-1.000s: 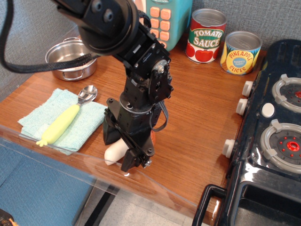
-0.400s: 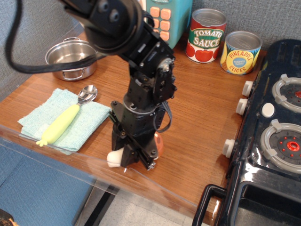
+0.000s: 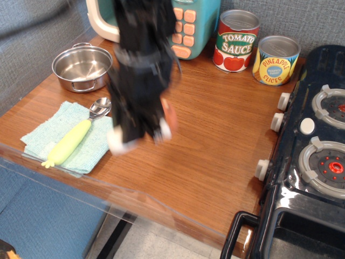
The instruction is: Hold the mushroom from right side of blue cloth and drop it in center of the table.
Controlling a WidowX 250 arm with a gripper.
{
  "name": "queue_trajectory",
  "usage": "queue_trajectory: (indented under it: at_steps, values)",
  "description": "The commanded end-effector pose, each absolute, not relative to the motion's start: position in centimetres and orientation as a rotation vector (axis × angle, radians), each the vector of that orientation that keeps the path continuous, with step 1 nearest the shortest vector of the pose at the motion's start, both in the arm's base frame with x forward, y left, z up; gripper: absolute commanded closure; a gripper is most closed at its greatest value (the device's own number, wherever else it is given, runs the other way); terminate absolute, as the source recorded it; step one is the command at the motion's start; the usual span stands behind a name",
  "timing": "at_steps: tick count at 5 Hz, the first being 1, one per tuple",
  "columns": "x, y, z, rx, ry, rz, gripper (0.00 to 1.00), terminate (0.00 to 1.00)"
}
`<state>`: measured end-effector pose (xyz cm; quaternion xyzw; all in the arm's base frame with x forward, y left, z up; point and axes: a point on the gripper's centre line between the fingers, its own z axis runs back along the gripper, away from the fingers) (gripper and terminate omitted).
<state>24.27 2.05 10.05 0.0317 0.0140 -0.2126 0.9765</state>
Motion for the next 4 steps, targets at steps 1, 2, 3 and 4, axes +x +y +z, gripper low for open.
queue_trajectory:
  at_steps: [1,2,3,4]
  values:
    - [31.9,5.2,10.2,0.044,-0.035,-0.266,1.0,0.0]
    - [35.0,5.5,9.1,0.076,-0.024,-0.247,1.0,0.0]
    - [36.3,6.9,8.0,0.1,-0.007,-0.207,1.0,0.0]
    - [36.4,7.2,7.8,0.094,0.002,-0.204,0.0,0.0]
